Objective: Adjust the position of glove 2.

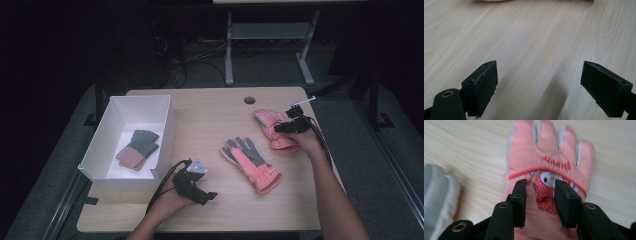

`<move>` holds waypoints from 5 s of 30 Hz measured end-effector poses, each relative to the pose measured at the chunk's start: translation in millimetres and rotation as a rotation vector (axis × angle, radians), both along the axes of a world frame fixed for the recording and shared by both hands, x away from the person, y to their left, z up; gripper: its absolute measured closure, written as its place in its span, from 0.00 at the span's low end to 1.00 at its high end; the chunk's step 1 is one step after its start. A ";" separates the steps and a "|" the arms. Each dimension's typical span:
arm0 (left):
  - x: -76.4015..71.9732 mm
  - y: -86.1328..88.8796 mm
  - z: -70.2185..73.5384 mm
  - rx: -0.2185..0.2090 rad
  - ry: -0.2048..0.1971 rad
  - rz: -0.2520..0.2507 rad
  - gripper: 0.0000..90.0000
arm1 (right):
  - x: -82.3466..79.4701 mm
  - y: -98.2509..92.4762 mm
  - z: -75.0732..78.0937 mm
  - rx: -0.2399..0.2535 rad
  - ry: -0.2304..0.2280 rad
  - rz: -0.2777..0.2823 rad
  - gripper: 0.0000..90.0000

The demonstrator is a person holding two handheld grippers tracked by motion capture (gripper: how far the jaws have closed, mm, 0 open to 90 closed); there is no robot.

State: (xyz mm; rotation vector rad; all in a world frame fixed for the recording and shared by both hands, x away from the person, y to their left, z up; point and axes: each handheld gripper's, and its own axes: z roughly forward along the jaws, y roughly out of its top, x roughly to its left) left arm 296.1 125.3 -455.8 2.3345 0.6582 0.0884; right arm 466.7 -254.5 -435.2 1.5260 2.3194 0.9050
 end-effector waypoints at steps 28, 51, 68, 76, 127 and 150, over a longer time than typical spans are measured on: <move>5.3 4.8 -1.3 -0.021 0.022 0.024 0.15 | -9.2 -7.3 18.7 0.077 -0.072 0.016 0.99; 3.9 6.0 0.5 -0.034 0.004 0.031 0.15 | -90.3 -15.7 70.6 0.166 -0.081 0.110 0.99; 5.0 6.4 2.1 -0.014 -0.016 0.013 0.15 | -131.9 20.9 73.4 0.173 -0.058 0.273 0.99; 5.1 6.1 1.9 -0.016 -0.014 0.016 0.15 | -130.7 43.8 71.4 0.171 -0.052 0.322 0.99; 13.5 -0.7 22.6 -0.048 0.017 0.009 1.00 | -148.5 -23.9 22.3 0.056 -0.168 0.214 1.00; 68.3 -79.5 4.2 -0.046 0.057 -0.074 1.00 | -147.4 3.7 -18.5 0.007 -0.072 0.333 1.00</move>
